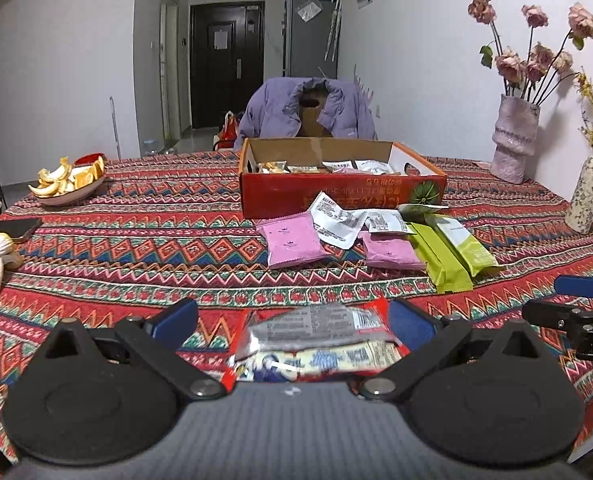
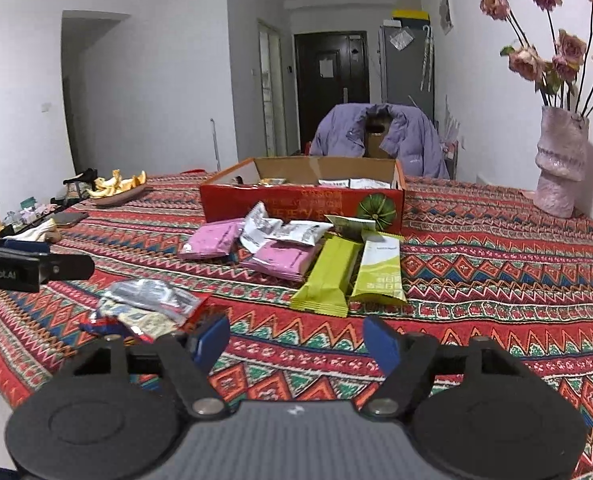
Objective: Organize snacks
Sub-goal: 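Grasp a pink packet with the left tool while the right tool grasps a green bar packet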
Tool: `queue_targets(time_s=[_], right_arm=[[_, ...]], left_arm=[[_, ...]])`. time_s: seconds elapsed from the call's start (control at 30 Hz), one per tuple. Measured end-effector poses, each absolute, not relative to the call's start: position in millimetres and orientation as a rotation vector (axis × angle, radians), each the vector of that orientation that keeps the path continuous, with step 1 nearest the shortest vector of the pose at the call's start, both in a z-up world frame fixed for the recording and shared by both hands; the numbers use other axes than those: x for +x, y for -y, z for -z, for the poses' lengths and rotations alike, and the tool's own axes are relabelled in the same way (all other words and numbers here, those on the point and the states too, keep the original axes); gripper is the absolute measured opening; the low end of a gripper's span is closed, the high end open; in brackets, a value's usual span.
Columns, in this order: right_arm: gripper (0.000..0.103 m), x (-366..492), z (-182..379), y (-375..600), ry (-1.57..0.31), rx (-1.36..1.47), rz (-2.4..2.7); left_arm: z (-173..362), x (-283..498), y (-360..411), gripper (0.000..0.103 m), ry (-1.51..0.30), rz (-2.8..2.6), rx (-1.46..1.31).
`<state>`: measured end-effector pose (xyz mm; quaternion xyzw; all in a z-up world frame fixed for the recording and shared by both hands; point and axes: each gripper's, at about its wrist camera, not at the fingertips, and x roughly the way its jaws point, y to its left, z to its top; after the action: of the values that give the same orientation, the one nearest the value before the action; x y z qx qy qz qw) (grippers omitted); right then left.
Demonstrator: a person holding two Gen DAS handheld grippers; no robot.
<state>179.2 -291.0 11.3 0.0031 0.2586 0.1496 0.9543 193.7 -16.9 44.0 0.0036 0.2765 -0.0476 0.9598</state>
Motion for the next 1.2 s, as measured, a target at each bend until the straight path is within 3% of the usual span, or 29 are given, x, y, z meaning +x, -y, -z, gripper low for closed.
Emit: queue_targets(time_s=[0.23,0.73,0.8,0.83,1.07,1.2], right_arm=[[0.073,224,-6,291,-0.565,0.032,-0.290],[0.056,339,24,275,-0.644,0.063,-0.274],[0.049,351,29,274,-0.654,0.066,-0.279],[0.046,357,32,273,-0.665,0.065,-0.279],[0.038,376,39,268,-0.684,0.012,-0.264],[0.034,369,36,269,-0.686,0.011,-0.266]], left_arm=[[-37,252,25,0.103,-0.582,0.112,0.014],[-3,406,32,0.102,-0.737,0.188,-0.008],[6,414,35,0.098,-0.750,0.185,0.004],[9,418,36,0.091,-0.754,0.187,0.006],[16,427,34,0.066,-0.776,0.174,0.041],[19,422,29,0.066,-0.816,0.163,0.015]])
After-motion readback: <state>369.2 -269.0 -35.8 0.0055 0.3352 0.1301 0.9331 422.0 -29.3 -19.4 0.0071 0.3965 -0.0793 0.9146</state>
